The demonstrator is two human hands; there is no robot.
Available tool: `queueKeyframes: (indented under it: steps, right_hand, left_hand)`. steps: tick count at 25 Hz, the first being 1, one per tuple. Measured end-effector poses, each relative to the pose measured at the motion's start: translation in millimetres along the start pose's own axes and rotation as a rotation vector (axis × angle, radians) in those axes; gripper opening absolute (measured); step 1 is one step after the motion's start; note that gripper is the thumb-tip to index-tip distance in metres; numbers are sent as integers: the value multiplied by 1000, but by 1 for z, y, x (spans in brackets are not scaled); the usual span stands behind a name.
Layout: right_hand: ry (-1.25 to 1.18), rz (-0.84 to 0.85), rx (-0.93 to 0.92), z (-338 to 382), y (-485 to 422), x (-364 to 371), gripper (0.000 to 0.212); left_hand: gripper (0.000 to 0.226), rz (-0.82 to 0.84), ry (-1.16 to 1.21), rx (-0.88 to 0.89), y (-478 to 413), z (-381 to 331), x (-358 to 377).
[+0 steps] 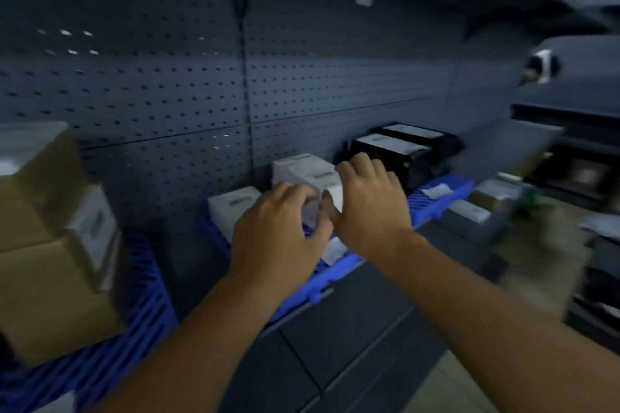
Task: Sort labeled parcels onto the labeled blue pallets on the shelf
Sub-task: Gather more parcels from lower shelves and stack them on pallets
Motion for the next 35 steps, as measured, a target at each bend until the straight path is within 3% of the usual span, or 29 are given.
queueKeyframes:
  steps: [9,23,29,35]
  right_hand:
    - [141,164,306,-61,113,-11,48]
    - [280,202,575,-192,210,-28,39]
    - [268,202,598,-295,223,-9,37]
    - [258,212,620,-447,241,11,39]
  left_hand:
    - [34,212,127,180,40,-66,59]
    - [44,431,298,324,66,-166,171]
    - [44,460,287,342,47,-228,246]
    - [43,506,309,265,20,-327,357]
Point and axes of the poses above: each hand's wrist, its own y-axis away from the middle knuckle, its own x-axis out of the palm, z = x × y, the point moved 8 cm from there along -y, towards the middle knuckle, and after that the axes turned 3 degrees about -x, right-handed, at the moved point
